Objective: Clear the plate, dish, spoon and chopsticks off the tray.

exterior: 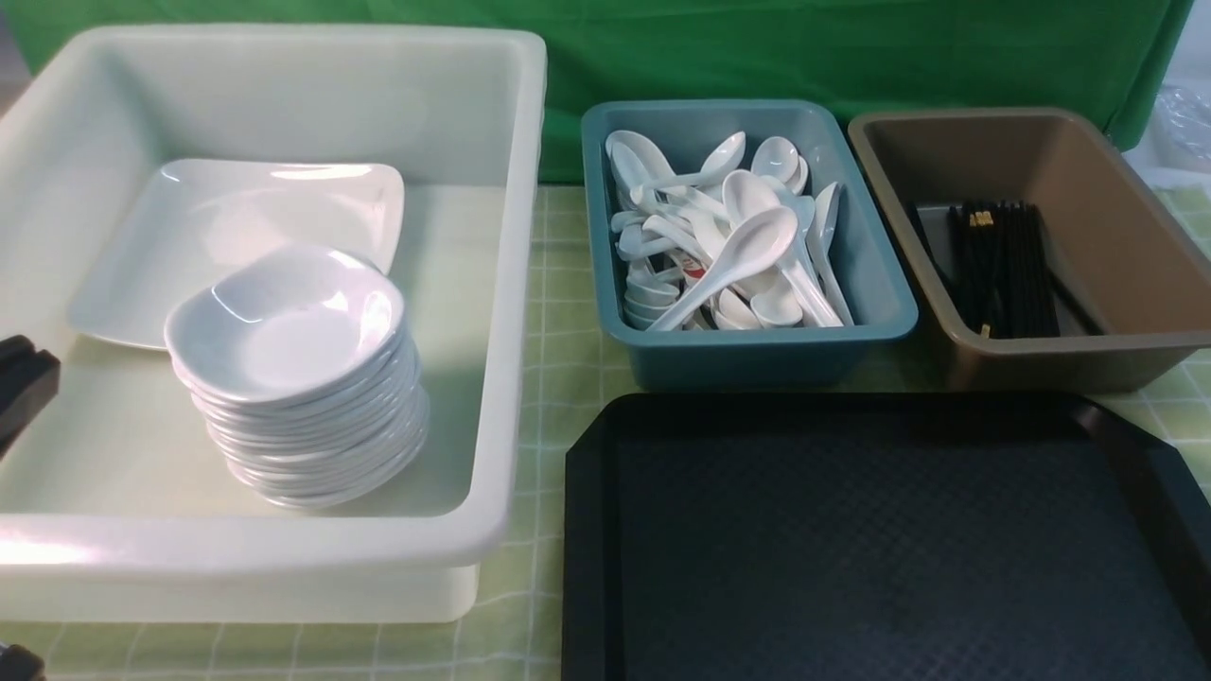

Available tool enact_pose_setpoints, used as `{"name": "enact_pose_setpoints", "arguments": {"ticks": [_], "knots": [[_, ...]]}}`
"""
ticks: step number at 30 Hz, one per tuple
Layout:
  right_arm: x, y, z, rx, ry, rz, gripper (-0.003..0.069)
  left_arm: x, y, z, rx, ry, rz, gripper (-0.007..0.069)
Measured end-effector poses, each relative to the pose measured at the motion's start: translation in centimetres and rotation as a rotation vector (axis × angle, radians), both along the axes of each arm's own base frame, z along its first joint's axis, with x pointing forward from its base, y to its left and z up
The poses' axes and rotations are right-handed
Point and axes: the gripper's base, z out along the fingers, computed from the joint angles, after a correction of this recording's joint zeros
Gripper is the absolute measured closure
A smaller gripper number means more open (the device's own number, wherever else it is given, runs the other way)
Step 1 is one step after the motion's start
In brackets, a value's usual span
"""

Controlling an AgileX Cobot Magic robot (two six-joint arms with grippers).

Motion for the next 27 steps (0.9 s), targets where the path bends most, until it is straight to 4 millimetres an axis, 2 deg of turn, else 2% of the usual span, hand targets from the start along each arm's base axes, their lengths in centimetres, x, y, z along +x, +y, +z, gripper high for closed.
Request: {"name": "enact_pose_setpoints", "arguments": {"ticks": [23,26,27], "knots": [[-0.02,0.00,-0.05,0.021,0.007,-0.006,0.0589,0.02,0.05,0.04,0.013,-0.010,0.005,0.0604],[-0.02,0.00,-0.06,0.021,0.008,-0.006,0.0582,0.14,0.34,0.43,-0.047,-0.042,0.042,0.0604],[-0.02,0.00,-0.06,0.021,0.008,-0.006,0.0581,0.19,0.64,0.56,-0.114,-0.054,0.079,0.0604]]}}
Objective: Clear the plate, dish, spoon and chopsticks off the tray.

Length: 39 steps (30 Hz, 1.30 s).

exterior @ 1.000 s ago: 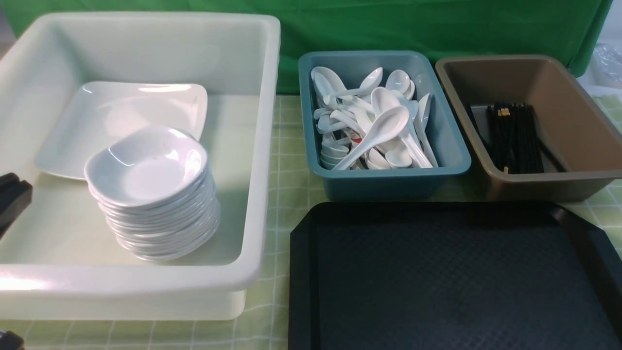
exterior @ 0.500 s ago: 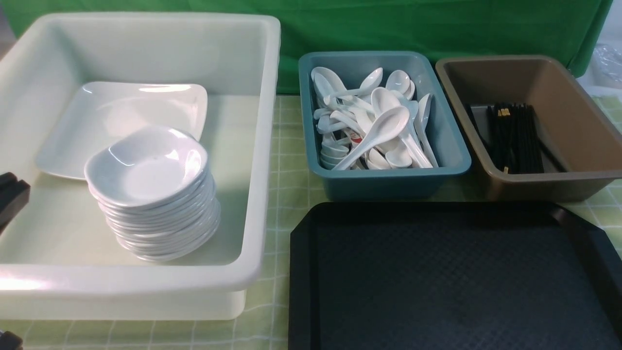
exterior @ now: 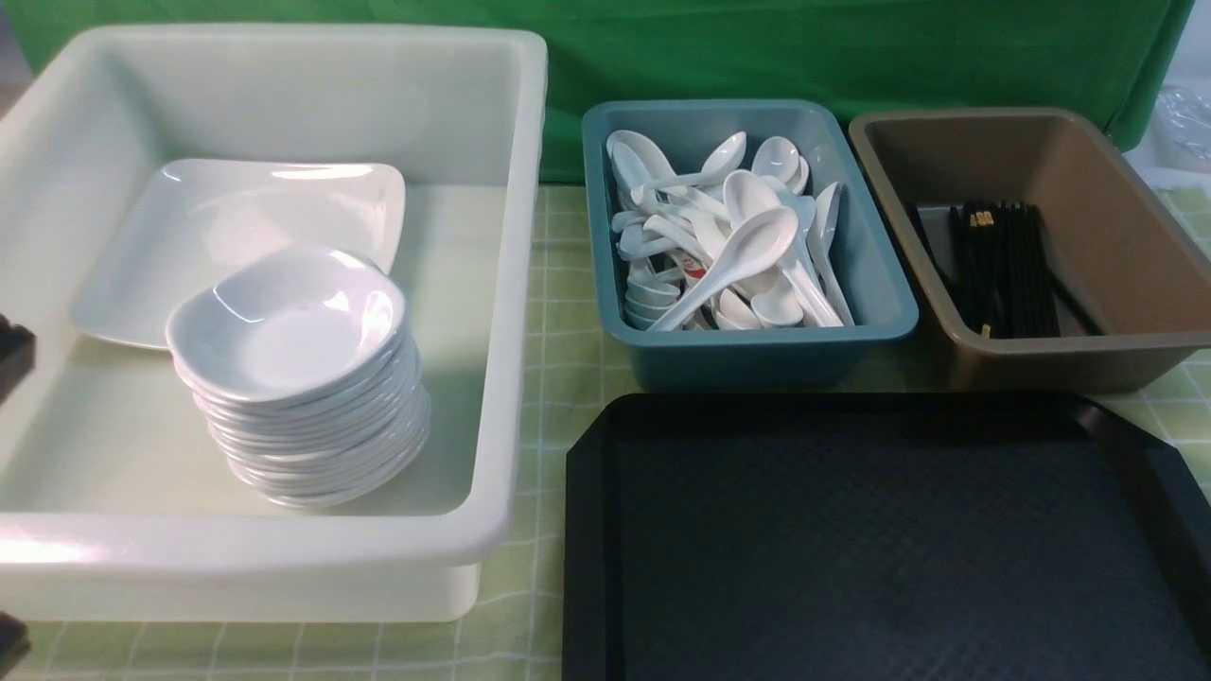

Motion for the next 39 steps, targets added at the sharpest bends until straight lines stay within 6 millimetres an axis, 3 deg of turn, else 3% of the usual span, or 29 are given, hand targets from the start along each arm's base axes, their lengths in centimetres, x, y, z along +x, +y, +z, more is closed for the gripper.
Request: {"name": "enact_pose_setpoints", "arguments": {"ticks": [6,8,9,10,12,13,15,17,39], "knots": [[0.0,0.0,0.0,0.000,0.000,0.000,0.0562,-0.6,1.5,-2.1,-0.235,-0.059,0.162,0.0604],[0.0,0.0,0.0,0.000,0.000,0.000,0.0557,-1.1,2.1,-5.1,-0.290,-0.036,0.248,0.0604],[0.0,0.0,0.0,0.000,0.000,0.000,0.0556,-1.1,2.1,-5.4,-0.290,-0.033,0.254,0.0604],[0.0,0.0,0.0,0.000,0.000,0.000,0.0550,-1.4,2.3,-7.9,-0.314,-0.002,0.296,0.0605],[0.0,0.0,0.0,0.000,0.000,0.000,0.0542,-1.6,2.5,-10.7,-0.342,0.042,0.334,0.0606],[0.0,0.0,0.0,0.000,0.000,0.000,0.0541,-1.7,2.5,-10.6,-0.343,0.037,0.338,0.0606],[0.0,0.0,0.0,0.000,-0.001,0.000,0.0536,-1.7,2.5,-13.1,-0.365,0.148,0.358,0.0606],[0.0,0.0,0.0,0.000,-0.003,0.000,0.0533,-1.7,2.4,-13.9,-0.366,0.205,0.365,0.0606],[0.0,0.0,0.0,0.000,-0.003,0.000,0.0482,-1.7,2.6,-13.7,-0.313,0.175,0.373,0.0603]]}}
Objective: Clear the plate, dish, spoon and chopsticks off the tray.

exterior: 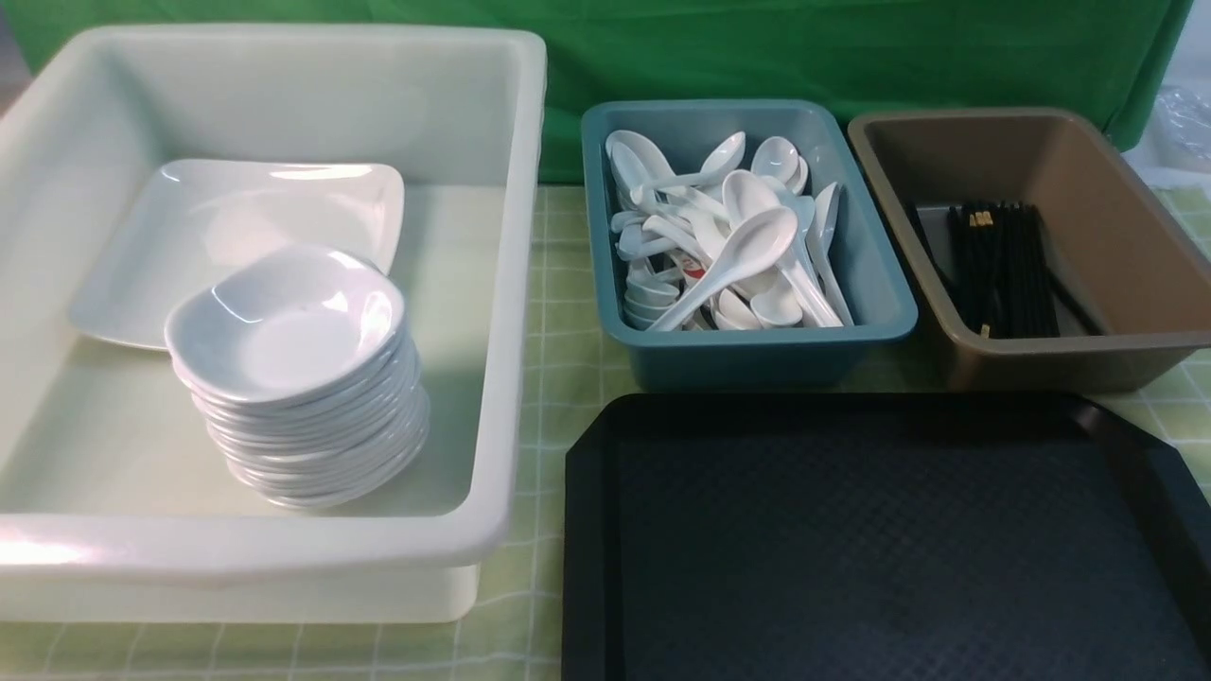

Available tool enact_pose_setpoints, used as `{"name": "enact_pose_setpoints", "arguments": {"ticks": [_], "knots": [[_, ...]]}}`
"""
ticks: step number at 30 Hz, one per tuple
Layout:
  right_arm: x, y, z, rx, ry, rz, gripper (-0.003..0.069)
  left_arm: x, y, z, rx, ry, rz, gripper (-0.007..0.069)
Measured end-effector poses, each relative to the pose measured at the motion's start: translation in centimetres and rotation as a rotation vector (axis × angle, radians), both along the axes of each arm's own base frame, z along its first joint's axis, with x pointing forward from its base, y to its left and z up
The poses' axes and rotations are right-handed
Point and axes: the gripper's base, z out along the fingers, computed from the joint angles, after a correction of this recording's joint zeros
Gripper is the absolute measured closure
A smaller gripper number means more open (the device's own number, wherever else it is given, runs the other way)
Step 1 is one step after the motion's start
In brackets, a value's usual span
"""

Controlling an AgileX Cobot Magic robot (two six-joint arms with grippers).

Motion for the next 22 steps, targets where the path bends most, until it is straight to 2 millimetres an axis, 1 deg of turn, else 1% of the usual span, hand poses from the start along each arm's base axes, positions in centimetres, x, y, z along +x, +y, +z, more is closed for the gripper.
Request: {"name": "enact_pose_setpoints", "arguments": {"ticks": [22], "knots": [[0.00,0.00,0.00,0.001,0.000,0.000,0.0441,0.00,0.00,0.00,0.002,0.000,0.000,0.0603]]}}
